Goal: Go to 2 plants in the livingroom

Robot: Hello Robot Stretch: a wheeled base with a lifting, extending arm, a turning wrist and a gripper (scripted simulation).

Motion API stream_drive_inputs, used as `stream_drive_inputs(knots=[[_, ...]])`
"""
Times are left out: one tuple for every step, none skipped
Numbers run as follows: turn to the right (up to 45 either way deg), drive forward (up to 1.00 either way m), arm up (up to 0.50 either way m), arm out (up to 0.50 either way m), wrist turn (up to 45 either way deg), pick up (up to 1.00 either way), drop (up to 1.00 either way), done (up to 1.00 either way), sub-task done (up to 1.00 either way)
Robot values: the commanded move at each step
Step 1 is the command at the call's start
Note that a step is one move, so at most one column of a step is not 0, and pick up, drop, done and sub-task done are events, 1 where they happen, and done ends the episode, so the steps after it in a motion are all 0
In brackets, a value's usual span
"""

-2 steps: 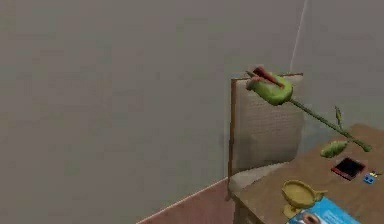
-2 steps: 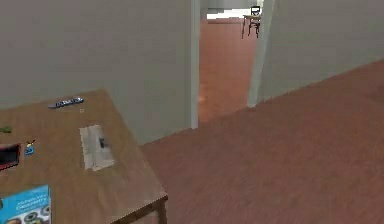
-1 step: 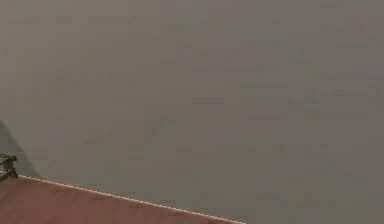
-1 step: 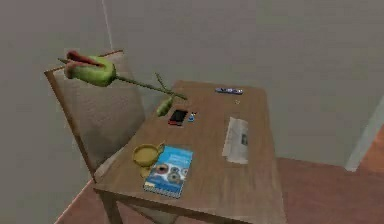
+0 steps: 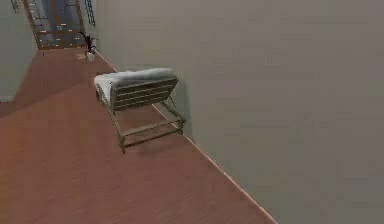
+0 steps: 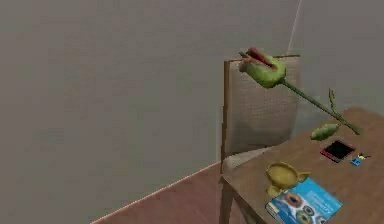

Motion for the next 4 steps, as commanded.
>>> stream_drive_inputs(knots=[[-39.0, 0.0, 0.0, 0.0, 0.0, 0.0, 0.0, 0.0, 0.0], [0.0, 1.0, 0.0, 0.0, 0.0, 0.0, 0.0, 0.0, 0.0], [0.0, 0.65, 0.0, 0.0, 0.0, 0.0, 0.0, 0.0, 0.0], [9.0, 0.0, 0.0, 0.0, 0.0, 0.0, 0.0, 0.0, 0.0]])
